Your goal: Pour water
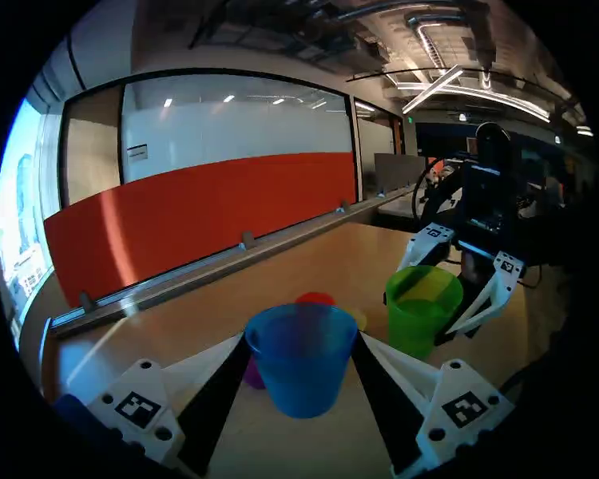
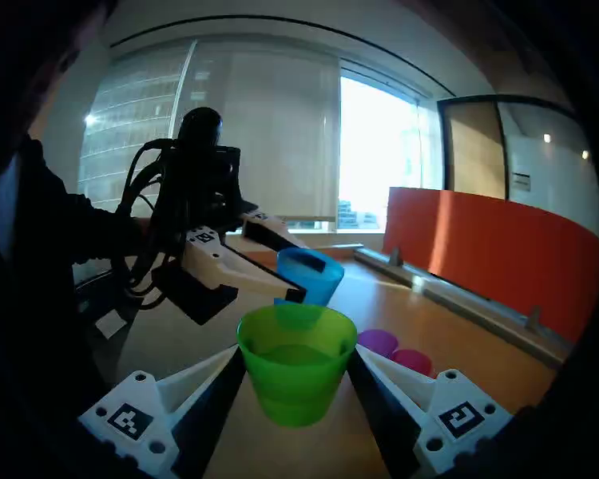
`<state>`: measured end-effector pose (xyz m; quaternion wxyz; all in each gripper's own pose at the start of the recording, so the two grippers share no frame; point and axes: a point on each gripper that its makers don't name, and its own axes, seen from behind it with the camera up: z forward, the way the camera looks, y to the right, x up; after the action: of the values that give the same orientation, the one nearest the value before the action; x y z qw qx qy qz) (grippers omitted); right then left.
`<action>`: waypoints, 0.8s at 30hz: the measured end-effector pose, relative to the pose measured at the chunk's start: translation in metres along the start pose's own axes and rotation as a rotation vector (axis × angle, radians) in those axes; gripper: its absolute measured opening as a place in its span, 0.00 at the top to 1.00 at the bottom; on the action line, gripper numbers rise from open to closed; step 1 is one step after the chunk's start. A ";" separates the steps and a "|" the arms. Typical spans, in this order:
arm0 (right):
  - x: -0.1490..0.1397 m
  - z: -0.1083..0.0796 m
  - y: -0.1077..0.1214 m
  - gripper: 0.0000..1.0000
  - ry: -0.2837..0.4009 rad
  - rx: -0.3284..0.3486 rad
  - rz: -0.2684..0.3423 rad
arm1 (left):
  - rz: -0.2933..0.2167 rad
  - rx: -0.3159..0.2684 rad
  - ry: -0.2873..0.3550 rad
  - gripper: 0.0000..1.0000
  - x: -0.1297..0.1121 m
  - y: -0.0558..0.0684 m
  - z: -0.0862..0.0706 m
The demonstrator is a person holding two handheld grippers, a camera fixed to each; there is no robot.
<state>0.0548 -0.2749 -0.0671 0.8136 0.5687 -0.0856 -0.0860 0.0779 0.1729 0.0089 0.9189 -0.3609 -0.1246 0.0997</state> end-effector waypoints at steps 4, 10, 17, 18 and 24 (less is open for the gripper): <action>-0.011 -0.003 0.000 0.12 -0.027 0.006 0.008 | 0.013 -0.008 -0.028 0.14 -0.010 0.003 0.005; -0.028 -0.007 0.000 0.12 -0.070 0.019 0.016 | 0.019 -0.025 -0.059 0.14 -0.022 0.009 0.012; -0.043 -0.010 0.003 0.12 -0.112 0.020 0.026 | 0.023 -0.048 -0.104 0.14 -0.039 0.017 0.020; -0.045 -0.011 0.004 0.12 -0.117 0.020 0.029 | 0.024 -0.050 -0.110 0.14 -0.041 0.018 0.021; -0.056 -0.012 0.005 0.12 -0.152 0.032 0.032 | 0.043 -0.065 -0.150 0.14 -0.057 0.021 0.027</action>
<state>0.0033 -0.2493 -0.0691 0.7967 0.5720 -0.1578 -0.1144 0.0141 0.1898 0.0043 0.8924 -0.3846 -0.1884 0.1421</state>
